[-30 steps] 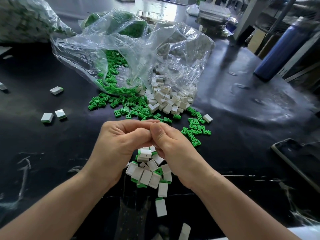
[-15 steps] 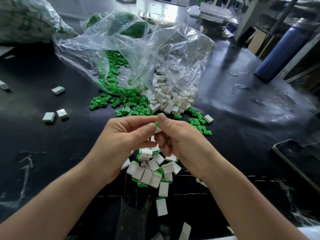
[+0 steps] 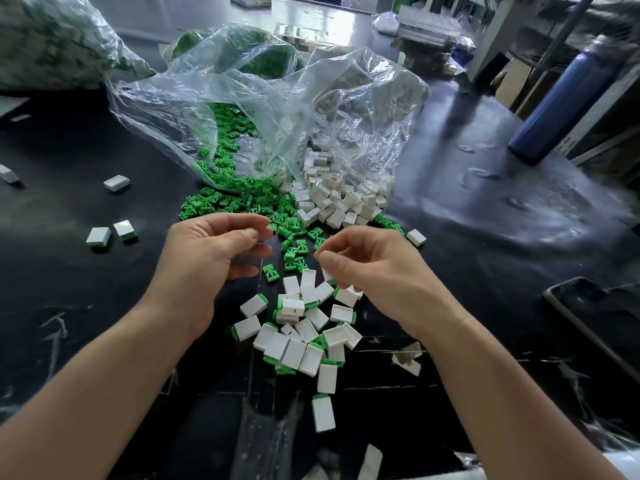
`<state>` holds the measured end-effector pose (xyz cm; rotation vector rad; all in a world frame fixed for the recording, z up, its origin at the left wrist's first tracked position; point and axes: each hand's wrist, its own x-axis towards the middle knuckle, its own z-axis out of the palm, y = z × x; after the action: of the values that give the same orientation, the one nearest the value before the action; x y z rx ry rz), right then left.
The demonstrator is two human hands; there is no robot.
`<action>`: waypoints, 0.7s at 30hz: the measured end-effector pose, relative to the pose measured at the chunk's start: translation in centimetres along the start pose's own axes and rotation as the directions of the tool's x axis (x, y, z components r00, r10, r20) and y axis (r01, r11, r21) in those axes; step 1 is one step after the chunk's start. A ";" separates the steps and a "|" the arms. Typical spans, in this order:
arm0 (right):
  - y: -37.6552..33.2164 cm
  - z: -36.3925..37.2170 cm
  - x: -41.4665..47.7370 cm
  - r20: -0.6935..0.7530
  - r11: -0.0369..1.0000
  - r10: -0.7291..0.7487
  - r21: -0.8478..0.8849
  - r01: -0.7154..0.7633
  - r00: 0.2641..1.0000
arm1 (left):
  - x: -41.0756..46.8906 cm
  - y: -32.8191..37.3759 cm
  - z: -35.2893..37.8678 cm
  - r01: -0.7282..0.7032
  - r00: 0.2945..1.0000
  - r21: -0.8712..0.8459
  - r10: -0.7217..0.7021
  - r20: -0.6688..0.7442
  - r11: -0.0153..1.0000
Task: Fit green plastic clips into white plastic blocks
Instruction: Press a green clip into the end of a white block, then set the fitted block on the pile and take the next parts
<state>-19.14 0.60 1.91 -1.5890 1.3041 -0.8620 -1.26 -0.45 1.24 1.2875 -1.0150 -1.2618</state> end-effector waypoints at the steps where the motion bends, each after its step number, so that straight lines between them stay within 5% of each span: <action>1: 0.0 0.1 -0.1 0.024 0.999 0.012 -0.042 -0.011 1.000 | 0.1 -0.1 0.0 -0.002 1.000 0.014 0.002 -0.005 1.000; 7: 0.0 0.6 -0.4 0.082 0.950 0.048 -0.313 -0.020 0.995 | 0.1 -0.5 -0.2 -0.028 0.999 0.094 0.029 -0.015 0.995; 12: -0.1 0.4 -0.4 0.164 0.952 0.081 -0.304 -0.028 0.983 | 0.2 -1.0 0.0 -0.102 0.993 0.358 0.114 -0.013 0.928; 16: 0.3 0.2 0.0 0.030 0.967 0.052 -0.250 -0.043 0.998 | -0.1 -1.2 -0.1 -0.170 0.978 0.678 0.205 0.028 0.716; 21: 1.1 -0.6 1.0 -0.239 0.892 -0.046 -0.447 -0.068 0.970 | -0.2 -1.4 0.4 -0.209 0.974 0.827 0.192 0.125 0.522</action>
<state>-19.89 -0.57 1.11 -1.8704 1.7898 -0.8012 -1.79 -0.09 -0.06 1.7888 -1.8611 -0.5539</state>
